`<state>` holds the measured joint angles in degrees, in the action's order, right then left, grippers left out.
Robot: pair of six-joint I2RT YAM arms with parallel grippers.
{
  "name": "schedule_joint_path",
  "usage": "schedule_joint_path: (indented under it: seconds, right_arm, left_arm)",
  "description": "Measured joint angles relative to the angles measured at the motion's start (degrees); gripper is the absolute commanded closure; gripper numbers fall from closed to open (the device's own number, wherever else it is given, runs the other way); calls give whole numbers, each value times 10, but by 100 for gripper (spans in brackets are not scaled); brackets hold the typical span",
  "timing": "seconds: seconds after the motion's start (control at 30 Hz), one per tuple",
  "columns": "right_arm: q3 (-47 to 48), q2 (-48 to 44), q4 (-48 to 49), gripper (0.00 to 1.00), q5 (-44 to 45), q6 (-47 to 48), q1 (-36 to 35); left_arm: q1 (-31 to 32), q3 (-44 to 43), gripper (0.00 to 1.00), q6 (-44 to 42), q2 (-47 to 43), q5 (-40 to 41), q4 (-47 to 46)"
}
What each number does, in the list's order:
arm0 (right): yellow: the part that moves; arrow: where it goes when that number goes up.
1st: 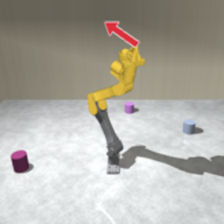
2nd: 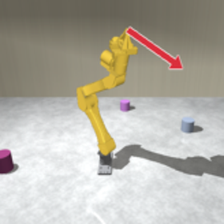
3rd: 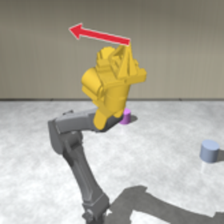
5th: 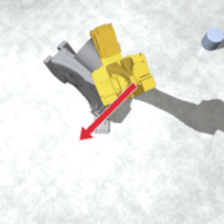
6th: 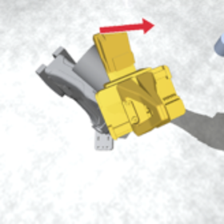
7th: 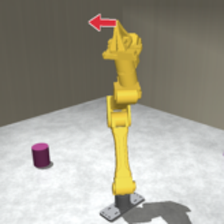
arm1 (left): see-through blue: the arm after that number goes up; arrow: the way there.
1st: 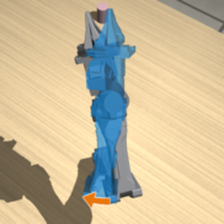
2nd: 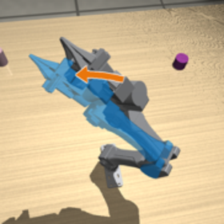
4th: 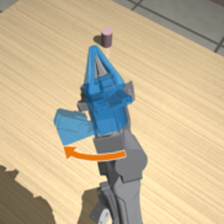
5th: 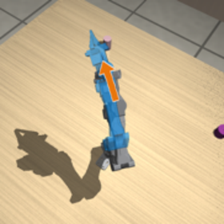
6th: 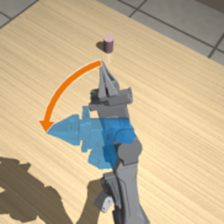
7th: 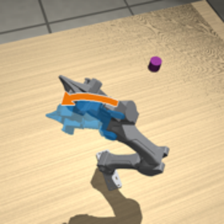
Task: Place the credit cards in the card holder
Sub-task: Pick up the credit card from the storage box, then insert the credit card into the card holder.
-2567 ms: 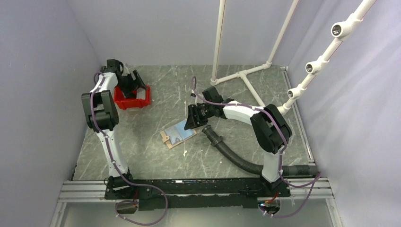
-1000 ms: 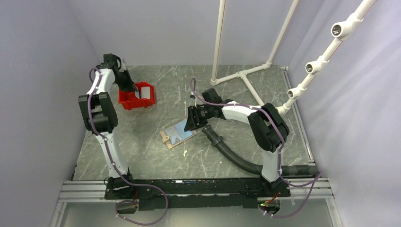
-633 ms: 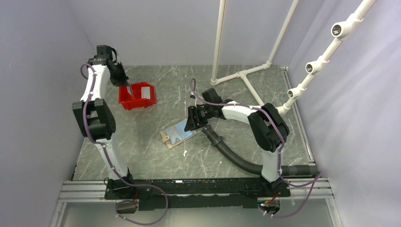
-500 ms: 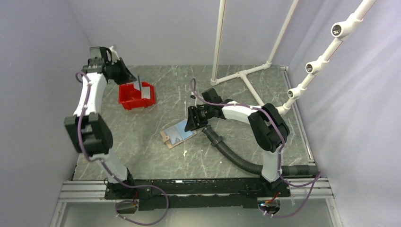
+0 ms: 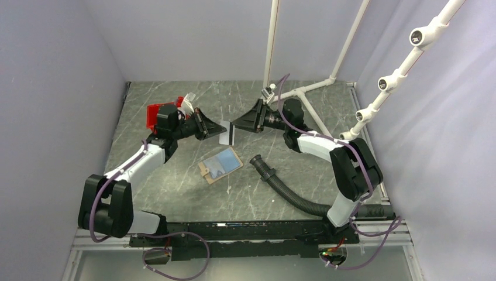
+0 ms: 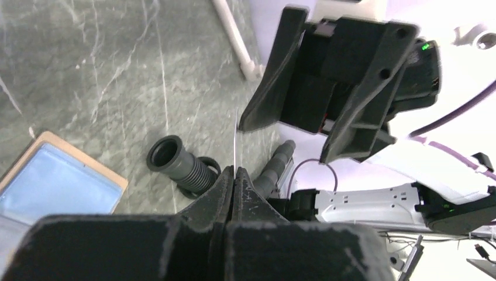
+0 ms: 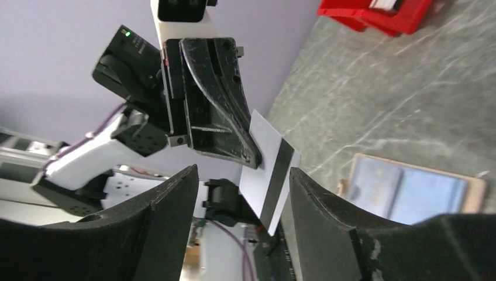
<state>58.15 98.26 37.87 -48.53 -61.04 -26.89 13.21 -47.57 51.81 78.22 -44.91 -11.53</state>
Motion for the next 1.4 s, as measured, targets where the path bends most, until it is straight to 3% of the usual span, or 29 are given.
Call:
schedule_joint_path:
  seconds: [0.2, 0.4, 0.8, 0.87, 0.9, 0.93, 1.0, 1.03, 1.07, 1.13, 1.2, 1.3, 1.4]
  right_arm:
    - [-59, 5, 113, 44, 5, -103, -9]
    - [-69, 6, 172, 56, 20, -152, -23]
    - [-69, 33, 253, 70, 33, -221, -35]
    - [-69, 35, 258, 76, 33, -227, -37]
    - [-69, 37, 263, 83, 33, -231, -39]
    - [-69, 40, 268, 96, 33, -236, -40]
    - [-69, 44, 274, 100, 33, -242, -41]
    - [-70, 45, 276, 100, 35, -247, -41]
    - [-70, 45, 277, 100, 35, -246, -40]
    - [-72, 41, 258, 100, 31, -228, -36]
    - [-75, 25, 182, 100, 33, -173, -23]
    - [-41, -8, -51, 100, 60, -19, -3]
    - [14, -13, -237, 100, 76, 130, 2]
  left_arm:
    - [5, 51, 100, 66, -40, 53, -124]
    - [11, 101, 100, 118, -69, 114, -215]
    - [15, 130, 100, 186, -69, 166, -315]
    - [17, 132, 100, 192, -69, 170, -328]
    - [19, 135, 100, 194, -69, 173, -336]
    - [21, 138, 100, 199, -68, 175, -344]
    - [23, 139, 100, 203, -65, 177, -353]
    - [24, 139, 92, 203, -63, 178, -358]
    - [24, 140, 73, 204, -60, 178, -358]
    - [24, 141, 40, 198, -61, 178, -337]
    - [24, 132, 32, 177, -72, 183, -253]
    - [24, 74, 37, 131, -83, 207, -28]
    - [23, 22, 67, 83, -73, 217, 131]
